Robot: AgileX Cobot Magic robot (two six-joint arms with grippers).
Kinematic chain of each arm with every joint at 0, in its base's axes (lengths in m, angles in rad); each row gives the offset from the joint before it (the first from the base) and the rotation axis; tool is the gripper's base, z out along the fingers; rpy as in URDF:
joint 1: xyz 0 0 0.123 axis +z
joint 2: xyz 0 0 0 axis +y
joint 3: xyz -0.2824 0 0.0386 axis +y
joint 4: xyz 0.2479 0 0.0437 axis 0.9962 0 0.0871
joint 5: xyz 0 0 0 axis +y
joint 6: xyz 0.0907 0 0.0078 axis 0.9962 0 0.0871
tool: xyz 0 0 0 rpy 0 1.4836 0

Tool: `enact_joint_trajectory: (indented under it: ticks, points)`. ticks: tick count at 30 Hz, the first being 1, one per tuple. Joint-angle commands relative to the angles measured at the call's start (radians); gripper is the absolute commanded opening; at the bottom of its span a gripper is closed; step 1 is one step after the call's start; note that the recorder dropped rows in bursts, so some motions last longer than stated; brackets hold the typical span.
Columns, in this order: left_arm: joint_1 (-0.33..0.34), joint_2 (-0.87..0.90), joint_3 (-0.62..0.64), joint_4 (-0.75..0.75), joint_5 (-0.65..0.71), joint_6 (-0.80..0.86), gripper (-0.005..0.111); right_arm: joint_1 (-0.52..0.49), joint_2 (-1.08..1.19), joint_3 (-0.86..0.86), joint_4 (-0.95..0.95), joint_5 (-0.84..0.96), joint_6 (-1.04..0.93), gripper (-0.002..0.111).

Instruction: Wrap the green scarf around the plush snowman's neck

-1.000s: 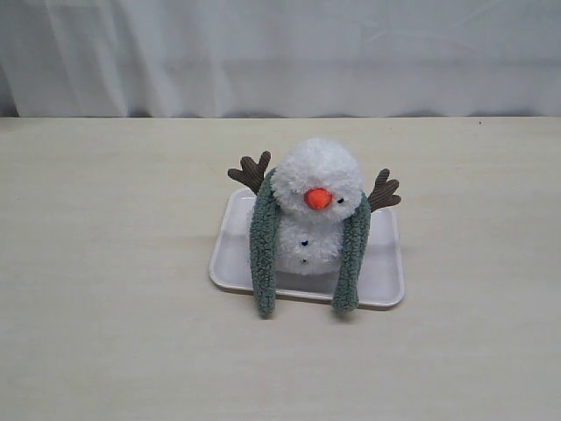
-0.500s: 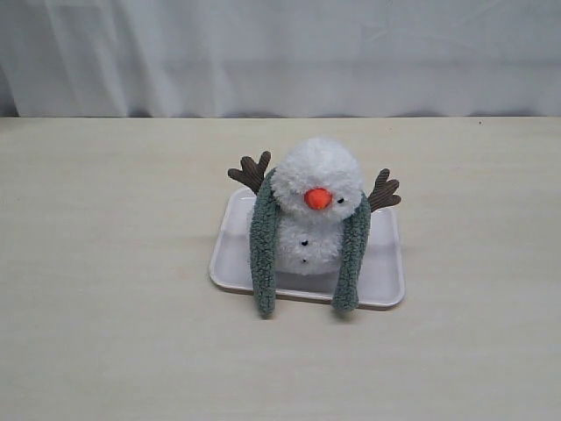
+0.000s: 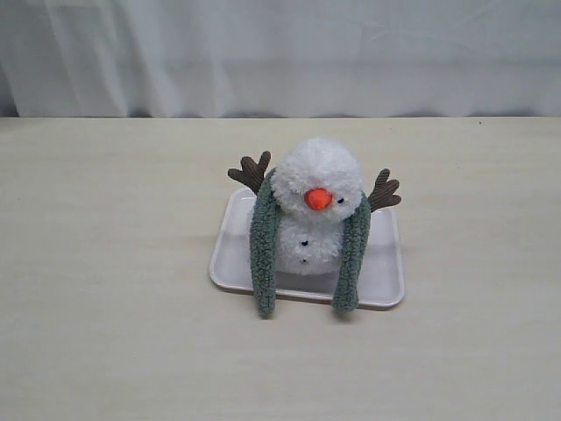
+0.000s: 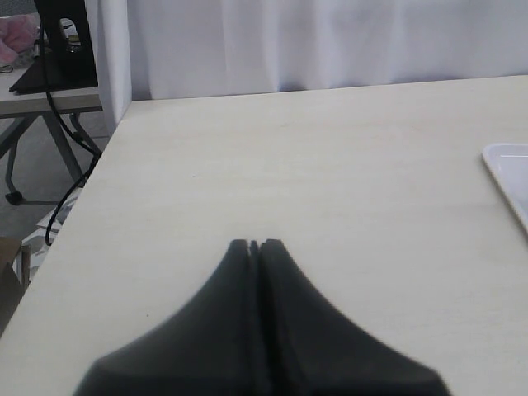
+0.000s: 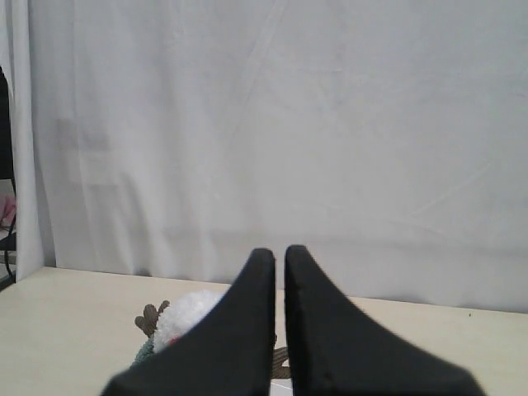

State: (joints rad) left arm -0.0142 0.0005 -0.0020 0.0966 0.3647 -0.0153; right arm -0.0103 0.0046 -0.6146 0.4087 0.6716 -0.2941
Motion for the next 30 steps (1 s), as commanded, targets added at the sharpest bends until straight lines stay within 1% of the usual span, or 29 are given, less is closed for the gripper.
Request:
enact_joint_trajectory:
  ticks: [1, 15, 19, 21, 24, 30]
  points:
    - [0.001, 0.000, 0.002, -0.001, -0.008, -0.002, 0.000, 0.001, -0.005, 0.000, 0.001, -0.008, -0.005, 0.004]
    - [0.001, 0.000, 0.002, -0.001, -0.008, -0.002, 0.000, 0.001, -0.005, 0.002, 0.001, -0.008, -0.005, 0.004]
    - [0.001, 0.000, 0.002, -0.001, -0.008, -0.002, 0.000, 0.001, -0.005, 0.002, 0.001, -0.045, -0.005, 0.004]
    - [0.001, 0.000, 0.002, -0.001, -0.008, -0.002, 0.000, 0.001, -0.005, 0.002, 0.001, -0.096, -0.005, 0.004]
    - [0.001, 0.000, 0.002, -0.001, -0.008, -0.002, 0.000, 0.001, -0.005, 0.002, -0.011, -0.242, -0.005, 0.004]
    - [0.001, 0.000, 0.002, -0.001, -0.010, -0.002, 0.000, -0.001, -0.005, 0.002, -0.196, -0.570, -0.005, 0.004]
